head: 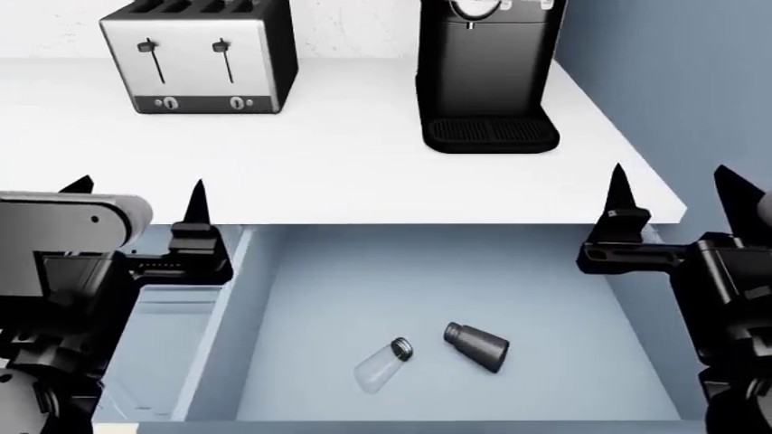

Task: Pick and place the shaker into the drawer. Then close the cabinet.

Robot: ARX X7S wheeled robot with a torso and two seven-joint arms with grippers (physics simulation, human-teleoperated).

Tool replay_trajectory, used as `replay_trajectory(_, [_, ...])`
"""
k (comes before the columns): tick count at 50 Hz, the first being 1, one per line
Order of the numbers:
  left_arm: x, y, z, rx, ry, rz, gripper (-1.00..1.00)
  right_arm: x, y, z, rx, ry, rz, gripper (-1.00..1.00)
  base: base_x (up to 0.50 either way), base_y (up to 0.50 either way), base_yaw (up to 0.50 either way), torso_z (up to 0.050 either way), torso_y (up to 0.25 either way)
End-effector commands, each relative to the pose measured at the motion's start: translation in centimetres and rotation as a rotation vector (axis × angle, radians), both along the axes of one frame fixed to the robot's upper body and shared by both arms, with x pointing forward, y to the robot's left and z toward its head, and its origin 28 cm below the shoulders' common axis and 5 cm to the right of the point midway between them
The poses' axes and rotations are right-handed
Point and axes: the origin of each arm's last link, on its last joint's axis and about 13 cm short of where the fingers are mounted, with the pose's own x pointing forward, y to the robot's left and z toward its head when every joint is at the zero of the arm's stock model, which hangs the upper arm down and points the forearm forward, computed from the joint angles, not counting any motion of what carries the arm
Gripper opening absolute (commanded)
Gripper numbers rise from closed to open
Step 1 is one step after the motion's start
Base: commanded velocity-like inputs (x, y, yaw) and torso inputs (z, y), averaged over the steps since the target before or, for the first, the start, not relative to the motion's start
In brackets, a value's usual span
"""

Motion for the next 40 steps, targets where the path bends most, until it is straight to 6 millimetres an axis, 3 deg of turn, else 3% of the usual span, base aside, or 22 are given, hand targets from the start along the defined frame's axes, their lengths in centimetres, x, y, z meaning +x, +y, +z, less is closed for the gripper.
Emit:
replay_trajectory(1, [-0.08,0.18,-0.22,0.001,-0.005,0.008,1.00,0.09,0.01,-0.47,0.001,0.004,-0.011,1.00,0.00,0.42,0.00,0.000,0.000])
replay_trajectory(40, [-0.18,0.02,-0.19,-0.012,0.001,-0.013,1.00,0.02,0.05,-0.49,0.014,0.010,-0.016,1.00,0.00,0.41,0.00,0.000,0.000])
